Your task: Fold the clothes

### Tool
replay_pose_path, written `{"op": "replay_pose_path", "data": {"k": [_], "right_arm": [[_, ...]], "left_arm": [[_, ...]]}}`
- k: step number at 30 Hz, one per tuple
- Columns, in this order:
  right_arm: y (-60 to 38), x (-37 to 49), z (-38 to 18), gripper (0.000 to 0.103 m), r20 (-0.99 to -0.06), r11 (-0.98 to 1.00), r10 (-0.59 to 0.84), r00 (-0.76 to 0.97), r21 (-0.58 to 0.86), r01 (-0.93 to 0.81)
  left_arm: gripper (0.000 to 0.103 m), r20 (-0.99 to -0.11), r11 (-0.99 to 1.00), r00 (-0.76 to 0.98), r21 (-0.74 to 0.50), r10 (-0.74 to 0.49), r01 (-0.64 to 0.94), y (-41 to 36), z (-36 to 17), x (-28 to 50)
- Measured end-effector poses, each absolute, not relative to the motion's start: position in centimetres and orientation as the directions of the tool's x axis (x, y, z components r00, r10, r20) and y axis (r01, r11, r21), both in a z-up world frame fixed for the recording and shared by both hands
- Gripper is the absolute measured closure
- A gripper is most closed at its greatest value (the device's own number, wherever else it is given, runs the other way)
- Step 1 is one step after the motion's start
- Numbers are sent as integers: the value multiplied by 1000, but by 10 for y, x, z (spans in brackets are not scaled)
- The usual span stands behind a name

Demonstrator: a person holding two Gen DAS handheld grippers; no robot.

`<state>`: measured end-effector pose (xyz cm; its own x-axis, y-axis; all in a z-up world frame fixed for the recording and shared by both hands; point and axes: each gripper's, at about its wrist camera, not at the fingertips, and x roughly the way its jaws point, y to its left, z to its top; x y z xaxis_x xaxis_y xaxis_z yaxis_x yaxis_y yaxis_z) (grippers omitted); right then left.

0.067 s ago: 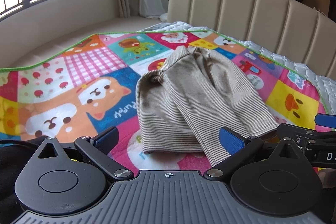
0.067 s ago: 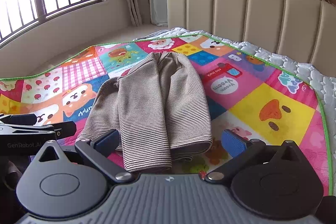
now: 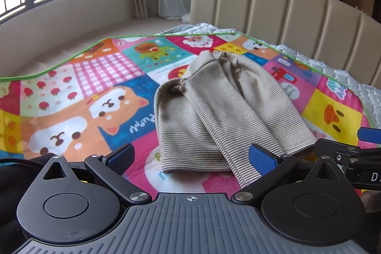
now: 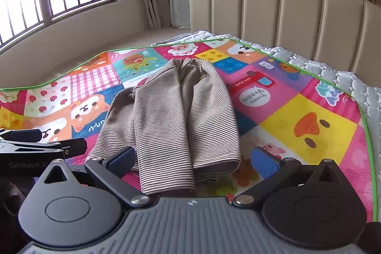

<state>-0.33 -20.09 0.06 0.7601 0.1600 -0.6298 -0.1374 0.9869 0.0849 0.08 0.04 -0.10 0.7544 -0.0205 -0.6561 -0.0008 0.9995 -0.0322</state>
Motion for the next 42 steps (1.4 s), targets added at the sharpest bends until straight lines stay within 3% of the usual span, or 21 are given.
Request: {"op": "replay_pose_path", "data": {"k": [42], "right_arm": [[-199,-2,-2,0,-652,988,147,744,67,-136]], "left_arm": [[0,-713,999,701,-37,-16,-15,3,-10,7]]}}
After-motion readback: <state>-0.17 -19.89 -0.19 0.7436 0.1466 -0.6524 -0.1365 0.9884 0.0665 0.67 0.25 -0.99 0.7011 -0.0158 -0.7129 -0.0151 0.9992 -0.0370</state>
